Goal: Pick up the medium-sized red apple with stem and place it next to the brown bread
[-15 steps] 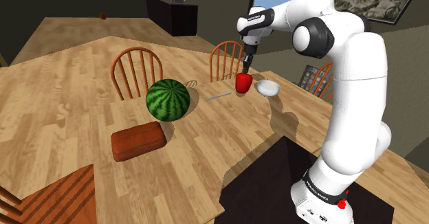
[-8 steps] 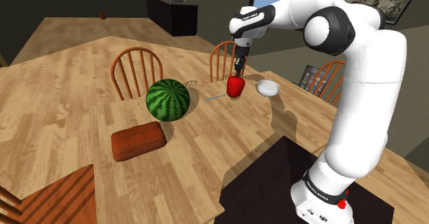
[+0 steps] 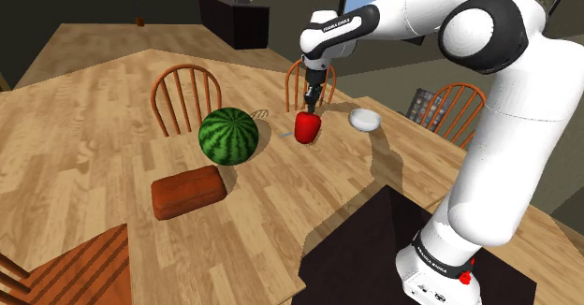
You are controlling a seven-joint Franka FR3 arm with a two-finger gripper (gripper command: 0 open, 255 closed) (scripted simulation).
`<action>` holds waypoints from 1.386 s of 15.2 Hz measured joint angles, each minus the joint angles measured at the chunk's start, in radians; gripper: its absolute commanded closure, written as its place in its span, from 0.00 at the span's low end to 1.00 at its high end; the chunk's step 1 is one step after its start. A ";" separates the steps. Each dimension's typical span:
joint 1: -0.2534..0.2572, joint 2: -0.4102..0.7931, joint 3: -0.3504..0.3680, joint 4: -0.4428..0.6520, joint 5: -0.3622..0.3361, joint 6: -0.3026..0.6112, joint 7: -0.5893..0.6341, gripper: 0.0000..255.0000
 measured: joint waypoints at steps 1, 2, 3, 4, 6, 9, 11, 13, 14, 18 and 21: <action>0.014 -0.013 0.008 -0.016 -0.003 0.004 0.023 1.00; 0.028 -0.024 0.017 -0.024 -0.007 0.002 0.048 1.00; 0.043 -0.034 0.027 -0.034 -0.009 0.005 0.073 1.00; 0.056 -0.035 0.037 -0.043 -0.009 0.013 0.095 1.00; 0.083 -0.061 0.055 -0.071 -0.014 0.016 0.141 1.00; 0.121 -0.078 0.084 -0.097 -0.017 0.028 0.209 1.00; 0.150 -0.082 0.107 -0.102 -0.017 0.032 0.260 1.00; 0.176 -0.081 0.128 -0.102 -0.016 0.035 0.307 1.00; 0.187 -0.086 0.137 -0.109 -0.017 0.038 0.327 1.00; 0.234 -0.079 0.175 -0.100 -0.016 0.039 0.412 1.00; 0.271 -0.048 0.205 -0.065 -0.014 0.038 0.477 1.00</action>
